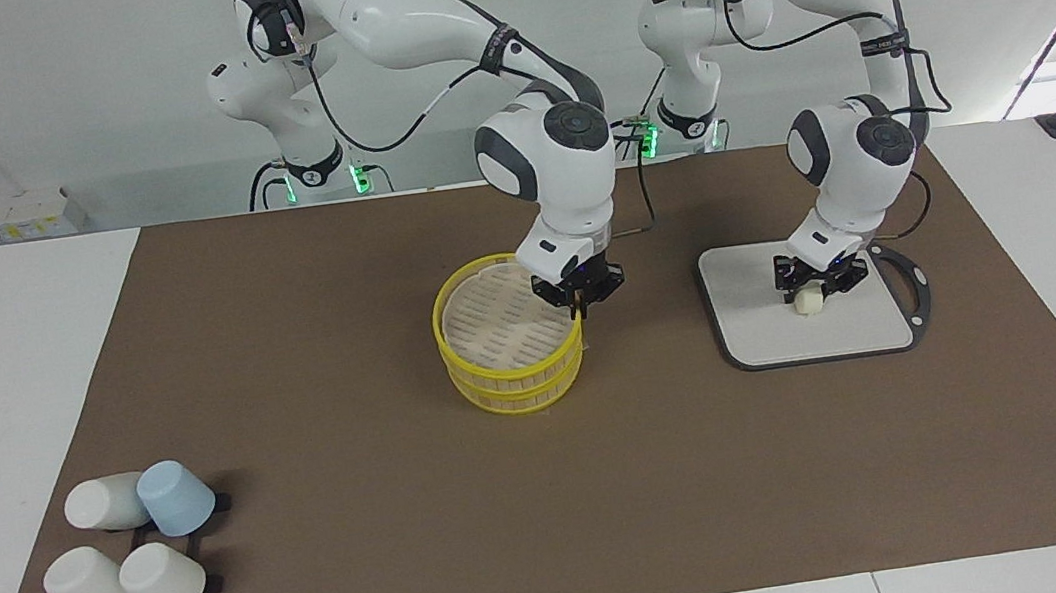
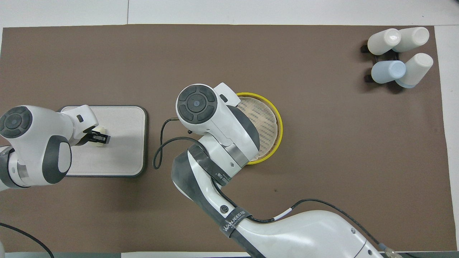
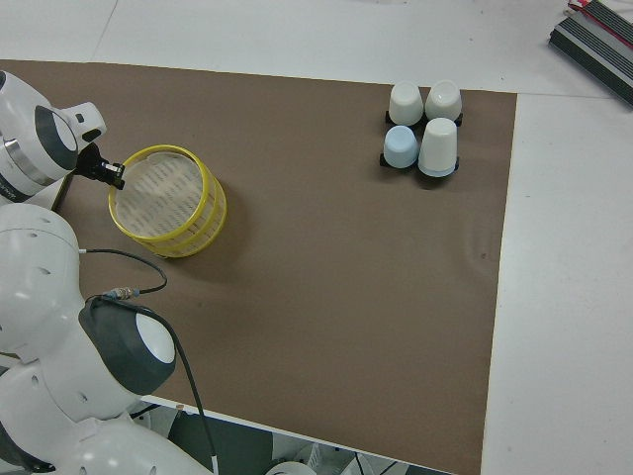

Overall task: Place bun in steamer
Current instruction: 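Grasp the steamer lid with the right gripper while the left gripper grasps the bun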

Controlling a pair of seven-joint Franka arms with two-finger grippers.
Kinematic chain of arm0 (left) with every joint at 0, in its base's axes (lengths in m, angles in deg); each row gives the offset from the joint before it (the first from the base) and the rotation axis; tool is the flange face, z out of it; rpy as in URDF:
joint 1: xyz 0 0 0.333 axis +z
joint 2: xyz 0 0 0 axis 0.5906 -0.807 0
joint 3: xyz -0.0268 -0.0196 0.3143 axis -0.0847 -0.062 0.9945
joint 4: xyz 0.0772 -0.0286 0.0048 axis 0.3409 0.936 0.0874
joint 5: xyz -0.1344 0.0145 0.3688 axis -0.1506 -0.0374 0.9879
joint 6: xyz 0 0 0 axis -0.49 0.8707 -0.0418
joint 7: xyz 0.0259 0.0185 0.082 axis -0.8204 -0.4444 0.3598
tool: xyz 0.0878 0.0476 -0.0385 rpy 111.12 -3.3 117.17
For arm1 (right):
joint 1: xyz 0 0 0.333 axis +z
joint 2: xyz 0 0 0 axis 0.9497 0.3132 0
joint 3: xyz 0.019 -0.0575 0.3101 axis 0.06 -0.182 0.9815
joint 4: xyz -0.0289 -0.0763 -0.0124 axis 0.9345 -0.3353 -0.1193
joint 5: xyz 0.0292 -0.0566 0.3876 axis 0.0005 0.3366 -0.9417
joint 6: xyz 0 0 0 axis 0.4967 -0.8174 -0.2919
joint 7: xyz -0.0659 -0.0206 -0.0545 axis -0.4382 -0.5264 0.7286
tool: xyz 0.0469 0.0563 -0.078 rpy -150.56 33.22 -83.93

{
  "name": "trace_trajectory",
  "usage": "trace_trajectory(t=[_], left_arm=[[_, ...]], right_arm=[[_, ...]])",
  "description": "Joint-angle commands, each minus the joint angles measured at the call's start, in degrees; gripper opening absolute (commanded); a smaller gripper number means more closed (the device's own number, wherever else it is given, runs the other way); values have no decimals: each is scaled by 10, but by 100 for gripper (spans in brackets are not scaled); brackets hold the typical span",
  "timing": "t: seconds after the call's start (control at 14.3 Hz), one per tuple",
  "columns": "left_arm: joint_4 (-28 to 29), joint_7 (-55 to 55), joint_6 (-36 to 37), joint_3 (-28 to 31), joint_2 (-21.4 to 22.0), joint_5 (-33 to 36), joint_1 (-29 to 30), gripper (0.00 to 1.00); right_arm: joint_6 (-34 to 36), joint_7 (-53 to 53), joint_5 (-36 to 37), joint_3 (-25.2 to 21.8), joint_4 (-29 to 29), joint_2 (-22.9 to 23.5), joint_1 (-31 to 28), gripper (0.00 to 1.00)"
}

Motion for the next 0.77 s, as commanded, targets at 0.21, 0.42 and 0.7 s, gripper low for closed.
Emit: trace_trajectory(t=[0.21,0.42,0.7], left_arm=[[-22,1,35,6,-1,-5,-5,38],[-66,6,88,5,-2,-31,-7,38],[-166,139,193,3,-12,-44,-67,38]], right_arm=[[33,30,12,-4,-34,-2,-21,0],[42,90,6,-2,-49,-11,-68,0],[69,182,2,-2,-63,-37,-152,0]])
